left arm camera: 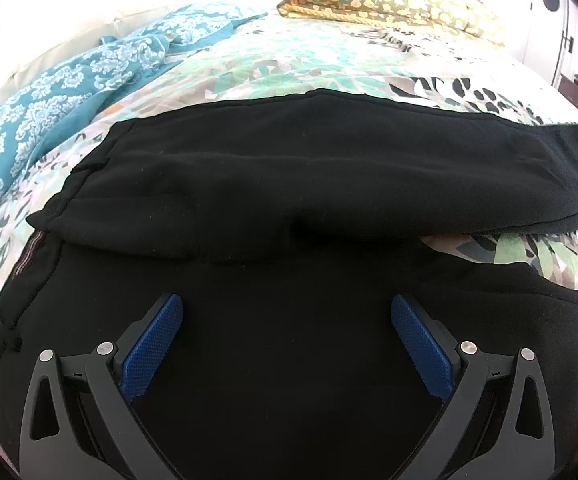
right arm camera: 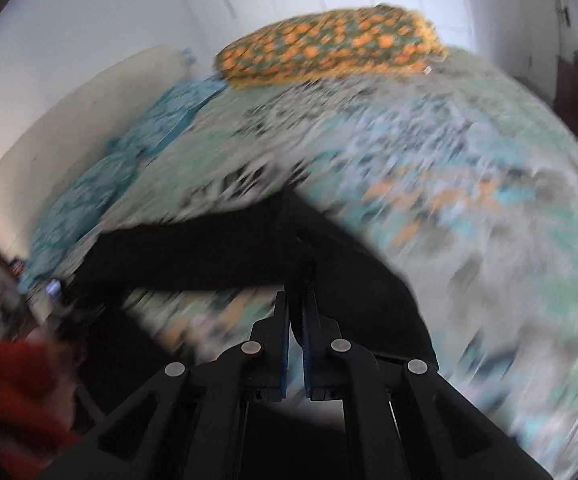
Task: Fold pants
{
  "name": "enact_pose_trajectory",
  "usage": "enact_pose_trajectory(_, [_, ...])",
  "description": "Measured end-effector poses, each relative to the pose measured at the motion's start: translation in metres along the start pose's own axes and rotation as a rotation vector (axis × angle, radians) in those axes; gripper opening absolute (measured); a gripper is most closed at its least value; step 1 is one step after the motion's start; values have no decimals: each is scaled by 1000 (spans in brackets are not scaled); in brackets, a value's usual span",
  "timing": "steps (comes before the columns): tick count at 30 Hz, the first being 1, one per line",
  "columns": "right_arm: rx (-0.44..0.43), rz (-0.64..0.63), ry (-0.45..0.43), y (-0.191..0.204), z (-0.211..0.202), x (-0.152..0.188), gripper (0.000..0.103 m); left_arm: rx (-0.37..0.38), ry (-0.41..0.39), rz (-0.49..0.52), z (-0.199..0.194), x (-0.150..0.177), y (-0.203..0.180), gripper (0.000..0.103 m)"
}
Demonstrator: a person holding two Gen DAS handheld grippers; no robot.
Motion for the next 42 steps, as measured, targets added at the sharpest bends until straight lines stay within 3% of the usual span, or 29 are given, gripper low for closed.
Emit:
enact_pose_trajectory(2, [-1, 41, 102, 27, -5, 38, 6, -3, 3, 0, -1, 0, -1, 103])
enact_pose_trajectory(3, [43, 83, 187, 34, -7, 64, 6, -5, 5, 0, -1, -1, -1, 103])
enact_pose_trajectory(5, [173, 149, 283, 31, -17, 95, 6, -9, 11, -1, -1, -2, -1, 103])
enact_pose_trajectory(7, [372, 192, 319, 19, -35, 113, 8, -10, 17, -4, -2, -2, -1, 103])
enact_pose_trajectory(8, [489, 208, 340, 11, -45, 117, 12, -8, 24, -8, -2, -3, 0, 103])
enact_pose_trajectory(9, [551, 233, 341, 5, -52, 117, 22, -7, 33, -12, -2, -3, 0, 103])
enact_pose_trajectory(10, [584, 270, 308, 1, -62, 116, 38, -9, 42, -14, -2, -4, 0, 103])
enact_pose_trajectory(11, [581, 302, 245, 2, -72, 112, 50, -16, 63, -17, -3, -6, 0, 103])
enact_pose_trajectory(12, [573, 326, 167, 4, -82, 105, 73, -23, 82, -24, -4, -7, 0, 103])
enact_pose_trajectory(13, [576, 332, 125, 7, -87, 98, 82, -31, 106, -41, -7, -8, 2, 103])
enact_pose_trajectory(16, [528, 314, -10, 36, -84, 70, 86, 0, 157, -102, -24, -3, 10, 102])
enact_pose_trajectory(20, [364, 286, -30, 85, -33, 53, 88, 29, 113, -82, -49, 9, 17, 102])
enact_pose_trajectory(24, [238, 226, 16, 140, 35, 62, 88, 17, 65, -64, -61, 13, 25, 102])
enact_pose_trajectory(28, [130, 58, 152, 183, 82, 65, 88, 12, 82, -103, -57, 12, 35, 102])
enact_pose_trajectory(33, [202, -81, 189, 192, 89, 72, 88, -3, 122, -155, -40, 11, 42, 102])
enact_pose_trajectory(38, [164, 43, 213, 170, 90, 89, 88, -63, 105, -102, -35, 20, 36, 103])
enact_pose_trajectory(42, [156, 105, 211, 162, 90, 92, 88, -55, 102, -111, -36, 22, 38, 103])
Point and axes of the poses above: each gripper's, at about its wrist camera, not at the fingertips, and z roughly the way its jaws point, y to its left, x to its underside, the point moved 3 cm from there along z, roughly the way its jaws point, and after that the axes turned 15 degrees about -z, right-handed, at the moved point
